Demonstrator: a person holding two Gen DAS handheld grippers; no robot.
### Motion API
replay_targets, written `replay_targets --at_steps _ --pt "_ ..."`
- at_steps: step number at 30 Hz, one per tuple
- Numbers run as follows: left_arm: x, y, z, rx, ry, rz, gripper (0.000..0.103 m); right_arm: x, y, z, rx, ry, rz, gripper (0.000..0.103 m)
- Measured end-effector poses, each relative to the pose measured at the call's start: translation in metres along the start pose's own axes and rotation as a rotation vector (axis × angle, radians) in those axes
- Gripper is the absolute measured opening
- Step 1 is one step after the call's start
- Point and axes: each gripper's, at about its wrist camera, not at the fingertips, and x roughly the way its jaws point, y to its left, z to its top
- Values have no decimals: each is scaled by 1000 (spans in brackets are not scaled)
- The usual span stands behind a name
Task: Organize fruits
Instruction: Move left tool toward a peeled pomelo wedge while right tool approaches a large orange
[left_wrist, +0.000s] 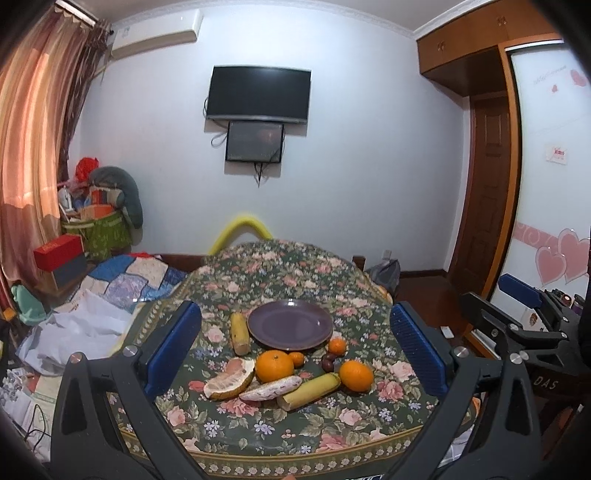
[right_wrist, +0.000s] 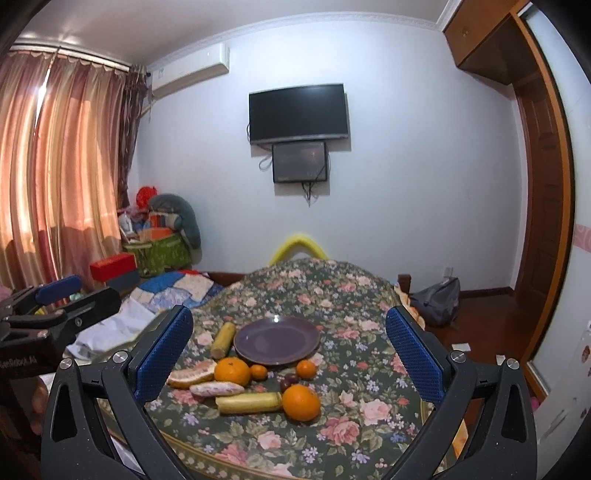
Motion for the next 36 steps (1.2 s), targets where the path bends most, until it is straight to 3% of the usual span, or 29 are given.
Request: replay_targets --at_steps 5,7,15,28,31,36 --pt "38 9 -11 -26 94 -27 99 22 -9 -11 2 77 -49 103" --pt "55 12 -16 -30 132 -24 92 32 -14 -15 7 110 -48 103" --pt "107 20 -42 -6 261 -10 85 67 -29 -34 -6 227 -25 102" --pt "164 50 -109 0 499 12 82 121 -39 -85 2 441 53 88" --pt "172 48 -117 14 527 13 72 132 -41 -96 16 481 65 84" --pt "189 43 -128 22 574 -21 64 146 -43 -110 36 538 87 77"
